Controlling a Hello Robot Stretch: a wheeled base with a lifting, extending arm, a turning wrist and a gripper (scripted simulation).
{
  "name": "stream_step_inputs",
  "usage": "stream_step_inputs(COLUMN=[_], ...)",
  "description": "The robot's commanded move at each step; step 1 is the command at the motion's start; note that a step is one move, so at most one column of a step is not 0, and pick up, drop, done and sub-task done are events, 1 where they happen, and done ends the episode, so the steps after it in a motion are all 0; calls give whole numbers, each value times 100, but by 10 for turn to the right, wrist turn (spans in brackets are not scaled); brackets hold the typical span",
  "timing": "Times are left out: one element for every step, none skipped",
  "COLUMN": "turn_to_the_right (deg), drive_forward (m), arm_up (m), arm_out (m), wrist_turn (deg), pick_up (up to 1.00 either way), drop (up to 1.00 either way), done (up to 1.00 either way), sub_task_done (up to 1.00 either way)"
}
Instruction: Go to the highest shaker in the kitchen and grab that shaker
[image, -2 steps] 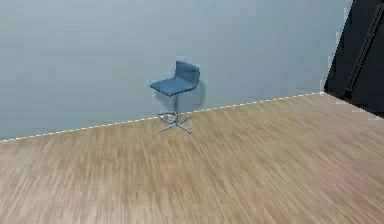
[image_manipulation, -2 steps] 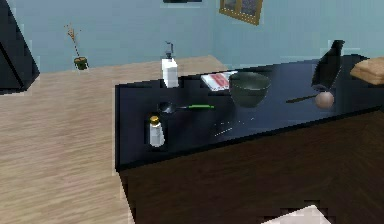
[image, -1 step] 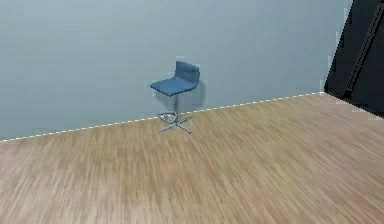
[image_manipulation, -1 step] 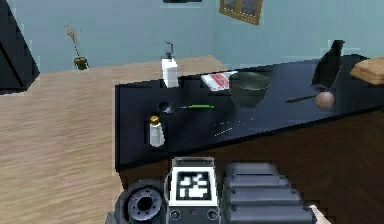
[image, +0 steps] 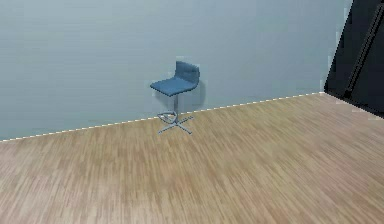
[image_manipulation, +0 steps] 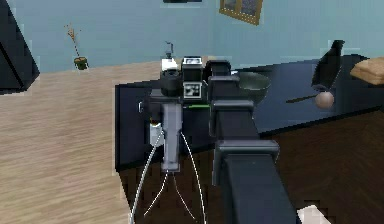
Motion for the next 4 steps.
stream_step_inputs(turn_to_the_right=[0, 0, 0, 0], drive_forward=[0, 0, 0, 0], arm_up=[0, 0, 0, 0], arm_out=[0, 0, 0, 0], wrist_turn=[450, 450, 450, 240], pick_up=[0, 0, 0, 0], drop=[0, 0, 0, 0], done=[0, 0, 0, 0], sub_task_done=[0, 0, 0, 0])
